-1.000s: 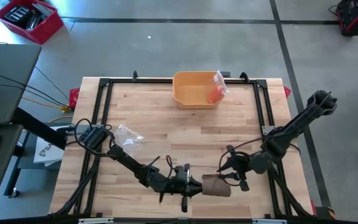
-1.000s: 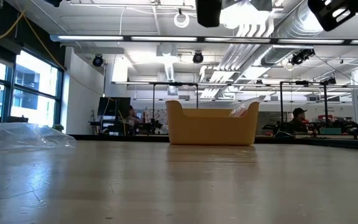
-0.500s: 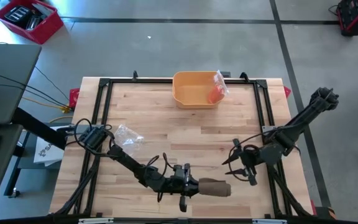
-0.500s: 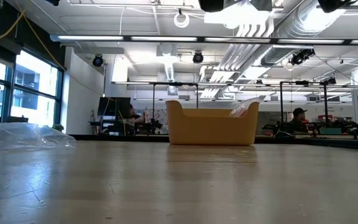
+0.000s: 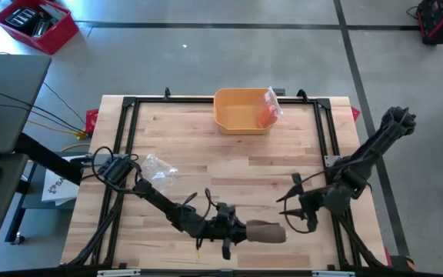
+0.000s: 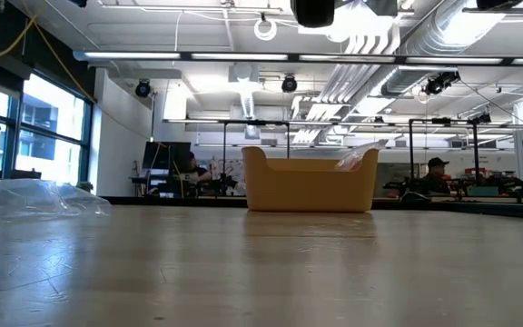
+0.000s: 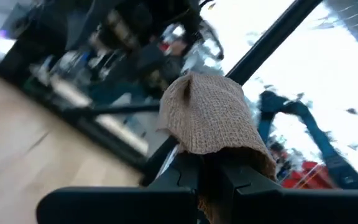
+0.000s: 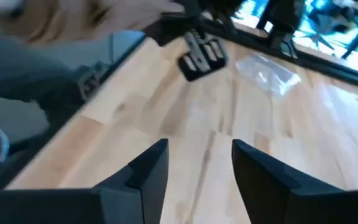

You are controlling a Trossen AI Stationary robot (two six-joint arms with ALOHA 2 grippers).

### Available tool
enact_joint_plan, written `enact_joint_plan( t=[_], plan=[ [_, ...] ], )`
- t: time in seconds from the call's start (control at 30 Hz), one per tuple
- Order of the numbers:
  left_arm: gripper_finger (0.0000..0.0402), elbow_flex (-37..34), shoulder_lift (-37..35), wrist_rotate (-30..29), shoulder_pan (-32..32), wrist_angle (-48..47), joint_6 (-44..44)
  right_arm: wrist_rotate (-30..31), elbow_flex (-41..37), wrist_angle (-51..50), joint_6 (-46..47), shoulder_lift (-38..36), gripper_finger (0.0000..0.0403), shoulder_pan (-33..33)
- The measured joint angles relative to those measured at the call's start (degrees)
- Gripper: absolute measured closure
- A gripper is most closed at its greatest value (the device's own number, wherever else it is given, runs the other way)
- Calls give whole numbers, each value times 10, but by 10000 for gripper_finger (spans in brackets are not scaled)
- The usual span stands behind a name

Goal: Roll bandage
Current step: Roll the brown bandage

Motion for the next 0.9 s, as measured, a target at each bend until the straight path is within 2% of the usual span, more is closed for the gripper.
enact_joint_plan(
  t=[0.1,0.2,0.33,0.43,0.53,0.67,0.77,0.9],
  plan=[
    [398,0,0,-10,5,-70,-51,34,0,-43,39,9,236,5],
    [398,0,0,-11,22,-176,-115,55,0,-121,117,9,236,8],
    [398,0,0,10,62,-363,-216,55,0,-206,223,9,236,8],
    [398,0,0,44,94,-474,-249,38,0,-212,253,15,236,8],
    [398,1,-2,75,118,-508,-239,16,-5,-149,212,37,236,8],
    [398,1,-2,106,135,-512,-216,14,-49,24,147,94,236,-9],
    [398,1,-2,107,136,-516,-214,8,-86,155,136,153,236,-45],
    [398,1,-2,106,135,-520,-214,-53,-95,232,135,224,226,-110]
  ],
)
